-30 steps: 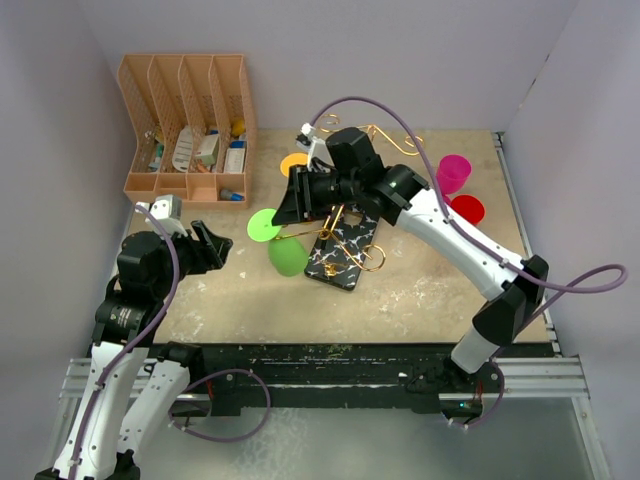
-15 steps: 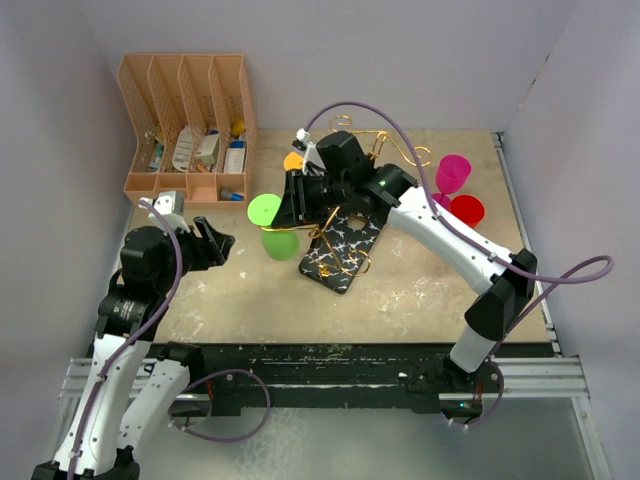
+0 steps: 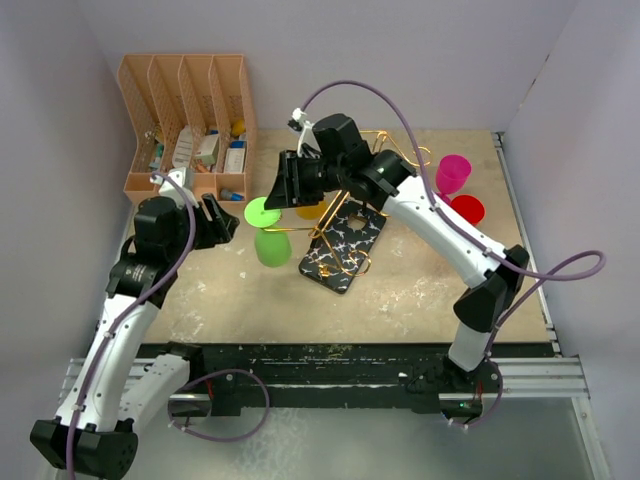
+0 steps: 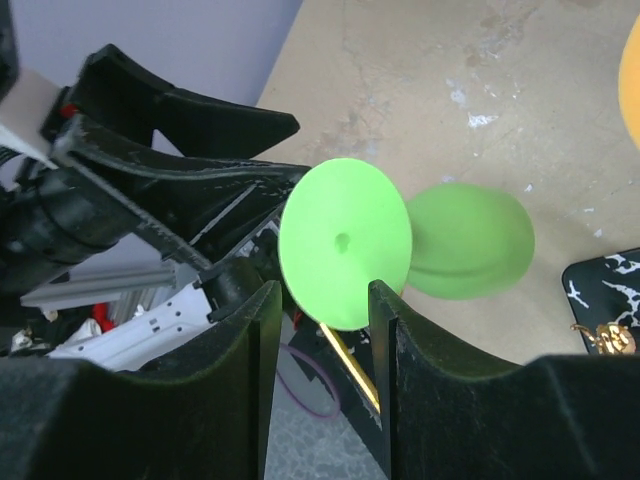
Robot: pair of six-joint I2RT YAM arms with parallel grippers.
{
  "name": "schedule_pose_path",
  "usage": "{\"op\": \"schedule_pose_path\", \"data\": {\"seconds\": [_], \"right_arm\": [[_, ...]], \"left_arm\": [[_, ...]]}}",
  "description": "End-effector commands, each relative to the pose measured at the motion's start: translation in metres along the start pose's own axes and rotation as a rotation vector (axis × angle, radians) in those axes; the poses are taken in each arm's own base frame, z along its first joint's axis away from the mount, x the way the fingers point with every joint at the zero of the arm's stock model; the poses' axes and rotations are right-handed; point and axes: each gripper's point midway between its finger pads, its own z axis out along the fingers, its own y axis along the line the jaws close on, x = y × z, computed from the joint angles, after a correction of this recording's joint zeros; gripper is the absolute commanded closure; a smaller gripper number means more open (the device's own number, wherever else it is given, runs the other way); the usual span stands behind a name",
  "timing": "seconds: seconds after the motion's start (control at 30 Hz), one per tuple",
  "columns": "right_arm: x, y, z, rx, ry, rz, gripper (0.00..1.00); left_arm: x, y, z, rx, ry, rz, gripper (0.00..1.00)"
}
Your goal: Take the wine glass off the wine glass rack
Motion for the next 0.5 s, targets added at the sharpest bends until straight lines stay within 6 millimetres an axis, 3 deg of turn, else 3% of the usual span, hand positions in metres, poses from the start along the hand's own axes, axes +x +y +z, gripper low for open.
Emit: {"op": "schedule_pose_path", "data": {"seconds": [0.0,0.2,0.47], "right_arm": [[-0.010,-0.006,0.005,0.039,-0.025,-0.027,0.57],[-0.022,-0.022,0.000,0.126,-0.083,-0.041,0.56],[-0.026,-0.019,-0.008,0.121,-0.102,-0.048,0.55]], "left_arm": [[-0.034,-0.019,-0.001,0.063,-0.092,0.014,0.36],[-0.033,-0.019,0.004,0.065,-0.085,0.014,0.36],[-0.031,-0.022,0.010,0.079,-0.070,0.004,0.37]]}}
